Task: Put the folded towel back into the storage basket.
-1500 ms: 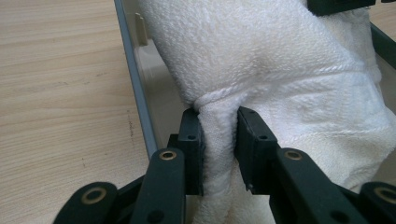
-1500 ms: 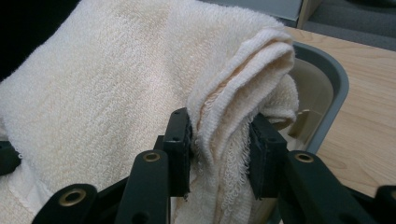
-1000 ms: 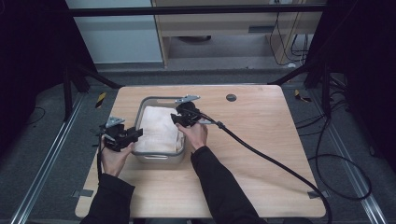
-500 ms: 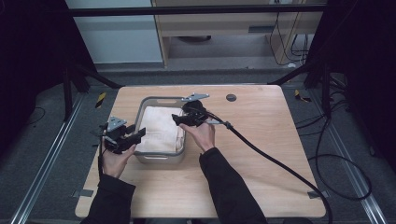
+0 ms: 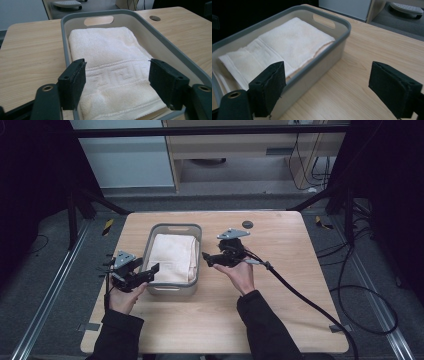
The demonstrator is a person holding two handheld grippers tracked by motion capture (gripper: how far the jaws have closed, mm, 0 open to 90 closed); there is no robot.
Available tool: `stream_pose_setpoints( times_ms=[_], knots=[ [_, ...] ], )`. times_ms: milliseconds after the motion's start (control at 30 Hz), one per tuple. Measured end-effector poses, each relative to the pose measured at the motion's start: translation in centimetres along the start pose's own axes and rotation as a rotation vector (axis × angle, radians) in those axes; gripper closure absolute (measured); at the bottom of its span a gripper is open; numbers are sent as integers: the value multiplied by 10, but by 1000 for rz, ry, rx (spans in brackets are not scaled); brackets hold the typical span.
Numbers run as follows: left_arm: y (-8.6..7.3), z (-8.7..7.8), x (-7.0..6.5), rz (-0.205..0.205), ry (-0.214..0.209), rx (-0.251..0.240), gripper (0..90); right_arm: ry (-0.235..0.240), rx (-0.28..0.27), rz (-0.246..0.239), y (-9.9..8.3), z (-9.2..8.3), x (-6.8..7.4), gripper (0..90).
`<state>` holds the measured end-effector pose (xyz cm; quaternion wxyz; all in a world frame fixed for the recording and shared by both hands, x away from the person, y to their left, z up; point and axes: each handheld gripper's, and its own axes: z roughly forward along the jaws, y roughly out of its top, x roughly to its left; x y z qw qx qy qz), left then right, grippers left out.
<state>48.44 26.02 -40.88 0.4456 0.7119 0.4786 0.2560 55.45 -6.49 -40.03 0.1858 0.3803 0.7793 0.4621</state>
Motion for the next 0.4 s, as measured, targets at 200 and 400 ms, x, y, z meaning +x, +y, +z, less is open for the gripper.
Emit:
stream_pose_setpoints(
  times_ms=[200,400],
  knots=[
    [-6,-3,-5,33,6,-6,245,-40,-1,13,-27,-32,-20,121],
    [-16,-10,-9,39,-6,-30,214,-64,-21,44,-57,-67,-41,122]
  ],
)
